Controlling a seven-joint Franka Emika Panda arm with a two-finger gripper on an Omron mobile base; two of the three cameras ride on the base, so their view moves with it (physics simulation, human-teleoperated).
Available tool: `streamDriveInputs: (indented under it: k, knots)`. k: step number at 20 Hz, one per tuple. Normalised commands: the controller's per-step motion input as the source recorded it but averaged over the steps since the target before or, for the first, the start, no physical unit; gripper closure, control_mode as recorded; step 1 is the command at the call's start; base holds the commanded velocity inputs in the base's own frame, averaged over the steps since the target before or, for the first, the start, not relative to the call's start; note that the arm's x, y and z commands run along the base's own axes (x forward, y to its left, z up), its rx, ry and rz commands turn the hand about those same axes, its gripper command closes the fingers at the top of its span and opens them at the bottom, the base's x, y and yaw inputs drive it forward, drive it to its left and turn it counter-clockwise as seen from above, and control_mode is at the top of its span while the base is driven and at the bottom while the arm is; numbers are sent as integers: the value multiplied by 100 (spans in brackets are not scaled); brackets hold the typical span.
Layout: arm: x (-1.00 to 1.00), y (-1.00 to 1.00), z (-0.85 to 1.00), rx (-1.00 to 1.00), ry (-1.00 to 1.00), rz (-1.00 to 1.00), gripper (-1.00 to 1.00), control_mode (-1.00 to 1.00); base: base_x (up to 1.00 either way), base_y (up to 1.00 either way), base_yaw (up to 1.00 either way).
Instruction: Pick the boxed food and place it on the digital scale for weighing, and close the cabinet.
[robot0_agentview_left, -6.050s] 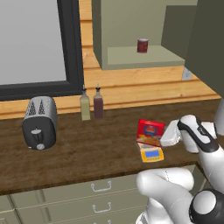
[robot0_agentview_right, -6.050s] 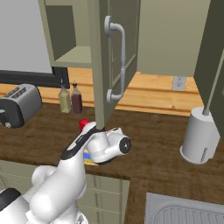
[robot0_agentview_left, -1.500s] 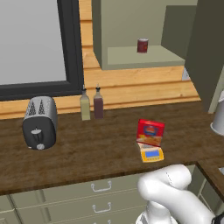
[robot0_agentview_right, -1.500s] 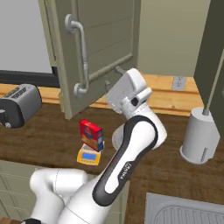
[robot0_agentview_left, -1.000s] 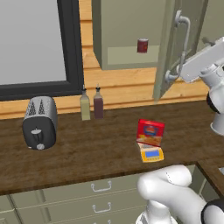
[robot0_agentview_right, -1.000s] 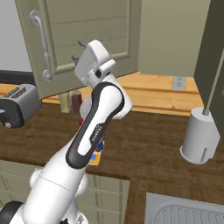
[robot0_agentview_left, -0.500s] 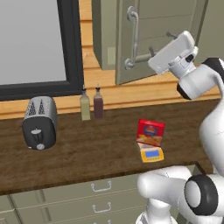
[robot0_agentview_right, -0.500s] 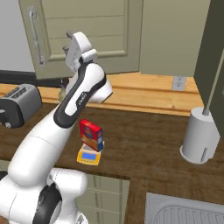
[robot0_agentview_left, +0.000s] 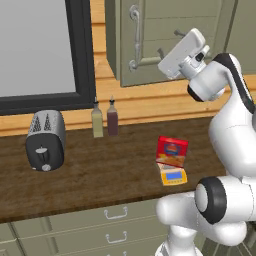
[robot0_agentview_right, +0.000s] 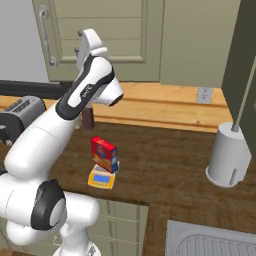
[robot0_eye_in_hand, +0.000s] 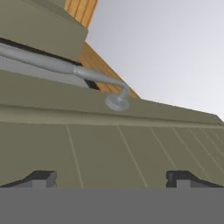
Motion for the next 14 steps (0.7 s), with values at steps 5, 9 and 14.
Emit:
streamDriveInputs:
  k: [5, 9, 14]
  knots:
    - [72, 19, 0, -3, 5, -9, -100, -100, 0, 0, 0]
    - [72, 11, -1, -1, 0, -4, -100, -100, 0, 0, 0]
    - [38, 10, -7, 0, 0, -1, -100, -100, 0, 0, 0]
